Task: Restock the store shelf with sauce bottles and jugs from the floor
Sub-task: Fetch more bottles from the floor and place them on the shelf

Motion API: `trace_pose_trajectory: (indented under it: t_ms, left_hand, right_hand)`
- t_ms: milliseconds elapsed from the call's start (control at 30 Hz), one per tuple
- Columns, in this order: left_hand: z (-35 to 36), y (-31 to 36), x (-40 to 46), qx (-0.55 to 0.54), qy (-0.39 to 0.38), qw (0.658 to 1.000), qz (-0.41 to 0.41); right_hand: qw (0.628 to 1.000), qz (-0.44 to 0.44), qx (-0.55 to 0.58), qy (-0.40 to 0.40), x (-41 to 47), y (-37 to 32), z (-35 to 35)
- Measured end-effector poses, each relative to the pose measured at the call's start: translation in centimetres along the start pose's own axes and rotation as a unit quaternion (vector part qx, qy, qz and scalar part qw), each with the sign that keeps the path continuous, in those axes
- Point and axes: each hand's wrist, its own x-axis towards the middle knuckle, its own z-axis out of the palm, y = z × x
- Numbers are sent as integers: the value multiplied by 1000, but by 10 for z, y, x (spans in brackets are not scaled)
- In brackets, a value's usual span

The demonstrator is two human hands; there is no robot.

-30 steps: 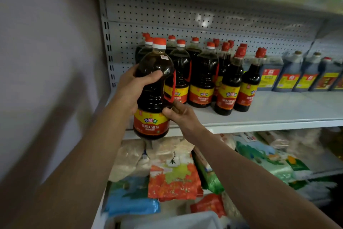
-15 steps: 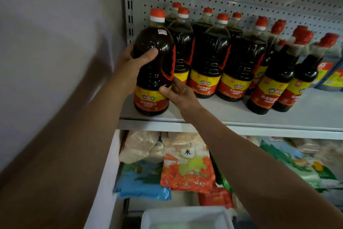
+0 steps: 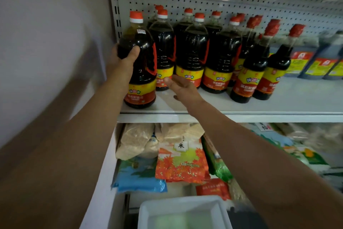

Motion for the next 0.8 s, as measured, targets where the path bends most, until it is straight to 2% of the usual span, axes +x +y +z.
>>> trace_pose_trajectory:
  t_ms: [100,200,267,367,500,733,800]
  left_hand:
    - [26,11,-32,70,154,984,54]
    - [67,21,-67,129,175,967,130]
    - [105,27,-97,136,123,976,121]
    - [170,30,-155,111,-30,992,53]
    - [255,28,-241,81,-185,979,-11]
    - [369,8,-384,114,-315,942,-36]
    - [394,2,-417,121,-336,933,-45]
  right_hand:
    - [997,-1,-4,81,-24,-2,-46]
    - [991,5,-25,131,-57,-5,-101]
    - [986,5,-52,157,-82,-7,-141]
    - [975,-3,-82,206,-124,-11,-208]
    - [960,7,-111,256,-192,-12,-309]
    - [934,39,-182,306,-317,18,-461]
    - [917,59,-246,309,-342,30,-493]
